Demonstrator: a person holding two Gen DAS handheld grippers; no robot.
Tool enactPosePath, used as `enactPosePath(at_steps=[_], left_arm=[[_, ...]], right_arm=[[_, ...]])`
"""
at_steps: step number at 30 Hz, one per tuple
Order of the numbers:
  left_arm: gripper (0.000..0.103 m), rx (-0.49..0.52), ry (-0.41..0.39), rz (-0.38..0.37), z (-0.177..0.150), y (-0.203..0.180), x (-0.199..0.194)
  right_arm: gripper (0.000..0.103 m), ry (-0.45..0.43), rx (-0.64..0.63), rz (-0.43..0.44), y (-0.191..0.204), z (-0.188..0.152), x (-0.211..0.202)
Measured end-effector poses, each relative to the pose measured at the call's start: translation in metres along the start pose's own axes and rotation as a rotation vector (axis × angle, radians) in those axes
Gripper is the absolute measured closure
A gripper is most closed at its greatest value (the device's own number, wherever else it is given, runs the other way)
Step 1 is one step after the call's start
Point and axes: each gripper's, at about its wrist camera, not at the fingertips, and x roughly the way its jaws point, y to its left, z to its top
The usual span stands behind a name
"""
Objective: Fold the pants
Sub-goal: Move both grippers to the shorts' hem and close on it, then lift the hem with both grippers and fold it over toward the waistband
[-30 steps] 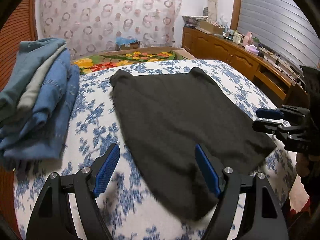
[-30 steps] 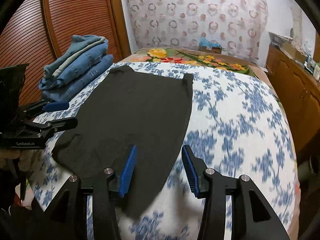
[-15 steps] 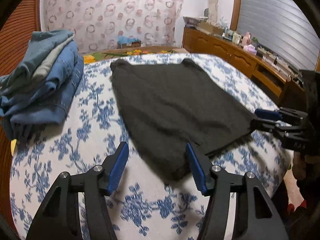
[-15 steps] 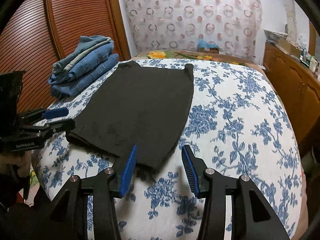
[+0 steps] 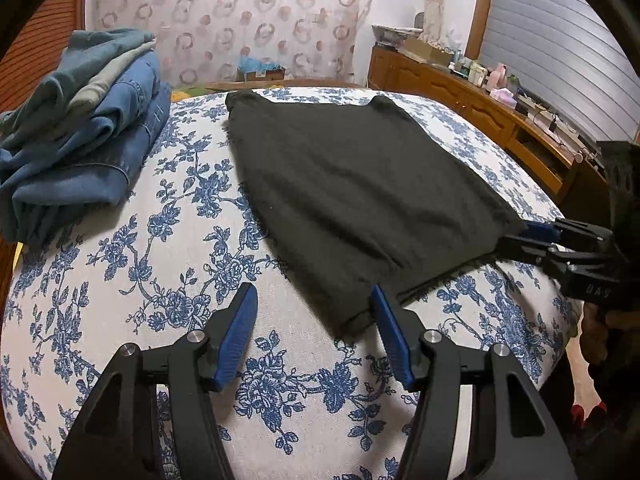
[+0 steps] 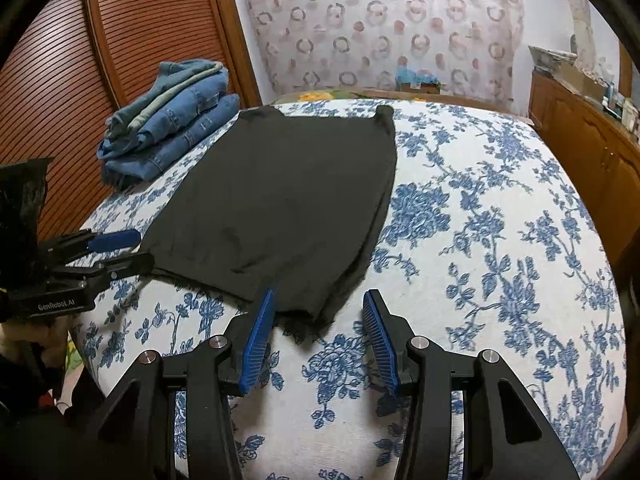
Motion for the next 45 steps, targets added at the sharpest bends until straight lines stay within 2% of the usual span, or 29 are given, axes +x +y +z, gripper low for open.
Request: enactPosePath(at_steps=[8,12,15,22,24,31,37,39,40,45], left_arm=[[0.043,-0.003,-0.004,0.005,0.0,-0.002,-0.002],[0.06,-0.016,-0.009,-0.024,0.003,-0.005,-0.003],[0.064,-0.034,-0.011,-0.043,0.003,-0.005,-0.003],[0.063,-0.046,-0.003,-0.041,0.003,-0.005,-0.001],[0.052,-0.045,-0.005,-0.013,0.004,-0.005,0.0],[0.053,-0.037,-0.015,-0.005,0.002,-0.005,0.0],[0.079,-0.022,-0.024,-0.067,0.001,-0.01,-0.002],[0.084,-0.013,-0.025,-0.075,0.002,-0.012,-0.002],[0.086,-0.009,-0.024,-0.079,0.002,-0.012,-0.002],[0.09,-0.003,-0.042,-0.093,0.008,-0.014,-0.009]], right_arm=[[0.07,-0.006,-0.035,-0.012,0.011,-0.001,0.006],[0.071,-0.013,-0.029,-0.003,0.009,-0.003,0.006],[0.071,-0.018,-0.034,-0.006,0.01,-0.004,0.006],[0.071,-0.025,-0.033,-0.004,0.01,-0.005,0.006],[0.071,-0.026,-0.032,-0.005,0.009,-0.006,0.006],[0.071,-0.027,-0.03,-0.001,0.009,-0.006,0.005],[0.071,-0.027,-0.022,0.007,0.007,-0.005,0.006],[0.077,-0.025,-0.017,0.016,0.006,-0.005,0.005],[0.088,-0.02,-0.019,0.038,0.007,-0.005,0.005],[0.092,-0.029,-0.002,0.064,0.005,0.001,0.003]])
